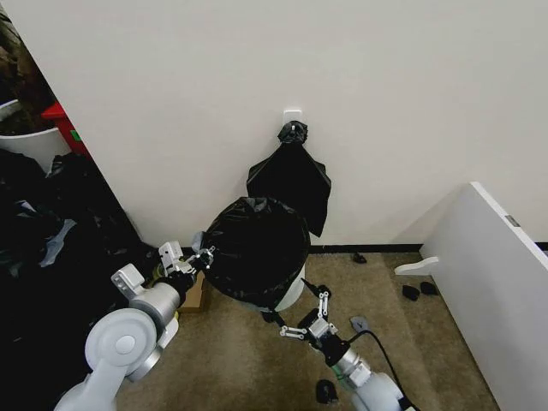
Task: Place the garbage bag over the trash bin.
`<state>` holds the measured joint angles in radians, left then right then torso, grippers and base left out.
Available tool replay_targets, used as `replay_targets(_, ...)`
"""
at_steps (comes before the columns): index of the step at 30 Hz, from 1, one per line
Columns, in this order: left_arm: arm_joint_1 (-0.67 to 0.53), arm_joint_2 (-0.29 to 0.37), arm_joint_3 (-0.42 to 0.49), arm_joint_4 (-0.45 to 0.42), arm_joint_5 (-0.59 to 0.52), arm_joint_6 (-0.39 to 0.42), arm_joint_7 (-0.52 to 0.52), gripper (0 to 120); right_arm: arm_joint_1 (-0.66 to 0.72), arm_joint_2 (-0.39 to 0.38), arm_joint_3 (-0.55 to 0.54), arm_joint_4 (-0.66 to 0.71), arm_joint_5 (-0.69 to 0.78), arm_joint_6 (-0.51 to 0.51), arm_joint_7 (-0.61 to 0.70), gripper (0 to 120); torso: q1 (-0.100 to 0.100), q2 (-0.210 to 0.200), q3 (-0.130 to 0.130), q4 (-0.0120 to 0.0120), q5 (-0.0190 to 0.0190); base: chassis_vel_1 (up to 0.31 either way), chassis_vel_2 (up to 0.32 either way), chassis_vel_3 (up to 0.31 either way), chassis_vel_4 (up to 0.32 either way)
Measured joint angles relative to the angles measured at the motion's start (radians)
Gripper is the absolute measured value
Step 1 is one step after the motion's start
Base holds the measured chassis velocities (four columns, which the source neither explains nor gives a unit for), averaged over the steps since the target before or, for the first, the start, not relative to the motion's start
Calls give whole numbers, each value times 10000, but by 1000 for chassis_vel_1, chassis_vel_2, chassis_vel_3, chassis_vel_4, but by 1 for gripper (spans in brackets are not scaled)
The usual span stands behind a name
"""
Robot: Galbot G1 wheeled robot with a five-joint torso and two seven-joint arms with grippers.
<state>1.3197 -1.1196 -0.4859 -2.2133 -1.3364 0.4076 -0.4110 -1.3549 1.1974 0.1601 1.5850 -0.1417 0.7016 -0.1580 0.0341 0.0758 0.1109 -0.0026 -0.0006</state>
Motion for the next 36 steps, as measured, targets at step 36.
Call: replay_targets(36, 354, -939, 1189, 2398, 3302, -788, 369, 4, -140, 55, 295, 2139, 729, -2018, 5381, 100, 0, 0, -1, 2, 0, 0, 0, 0, 0)
